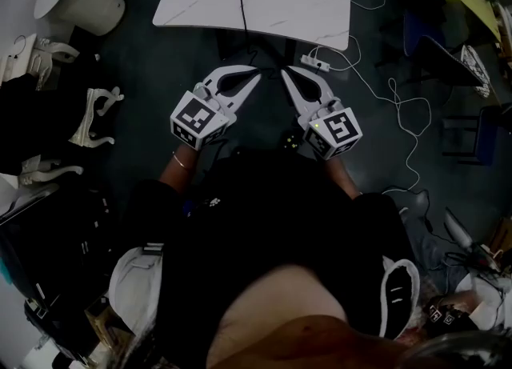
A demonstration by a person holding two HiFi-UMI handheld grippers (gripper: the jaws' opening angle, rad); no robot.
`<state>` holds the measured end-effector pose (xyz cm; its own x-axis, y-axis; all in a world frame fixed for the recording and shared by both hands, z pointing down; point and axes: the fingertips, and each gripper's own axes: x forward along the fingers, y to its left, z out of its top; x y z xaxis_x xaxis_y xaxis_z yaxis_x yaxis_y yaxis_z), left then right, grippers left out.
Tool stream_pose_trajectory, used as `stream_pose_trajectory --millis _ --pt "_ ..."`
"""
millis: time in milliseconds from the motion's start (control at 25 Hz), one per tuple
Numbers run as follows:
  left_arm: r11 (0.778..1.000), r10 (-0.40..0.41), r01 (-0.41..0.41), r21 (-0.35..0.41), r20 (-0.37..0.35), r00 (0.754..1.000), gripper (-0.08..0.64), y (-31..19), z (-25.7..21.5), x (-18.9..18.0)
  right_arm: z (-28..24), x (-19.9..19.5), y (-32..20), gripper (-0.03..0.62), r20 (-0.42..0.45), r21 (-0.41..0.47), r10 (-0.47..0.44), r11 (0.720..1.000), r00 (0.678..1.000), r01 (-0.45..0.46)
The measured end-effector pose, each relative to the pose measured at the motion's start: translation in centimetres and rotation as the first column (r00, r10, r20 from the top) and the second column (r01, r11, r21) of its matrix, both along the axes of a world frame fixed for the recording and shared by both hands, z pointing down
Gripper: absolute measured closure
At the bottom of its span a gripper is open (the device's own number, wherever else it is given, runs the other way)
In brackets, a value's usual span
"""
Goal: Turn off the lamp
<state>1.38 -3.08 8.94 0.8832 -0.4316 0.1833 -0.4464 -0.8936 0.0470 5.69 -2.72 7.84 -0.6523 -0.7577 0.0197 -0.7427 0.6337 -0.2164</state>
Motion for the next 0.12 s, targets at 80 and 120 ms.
stream_pose_trajectory --millis 80,120 --pt "1.000 0.019 -0.019 -0.007 -0.002 1.000 0.552 0.37 0.13 0.28 0.11 -0.06 0.17 0.592 0.004 -0.001 -0.001 1.000 1.000 0.001" --pt "1.000 0.028 -0.028 -0.011 -0.004 1.000 0.552 0.56 0.20 0.40 0.18 -0.09 0.27 0.592 0.006 -0.002 -0.002 1.000 1.000 0.002"
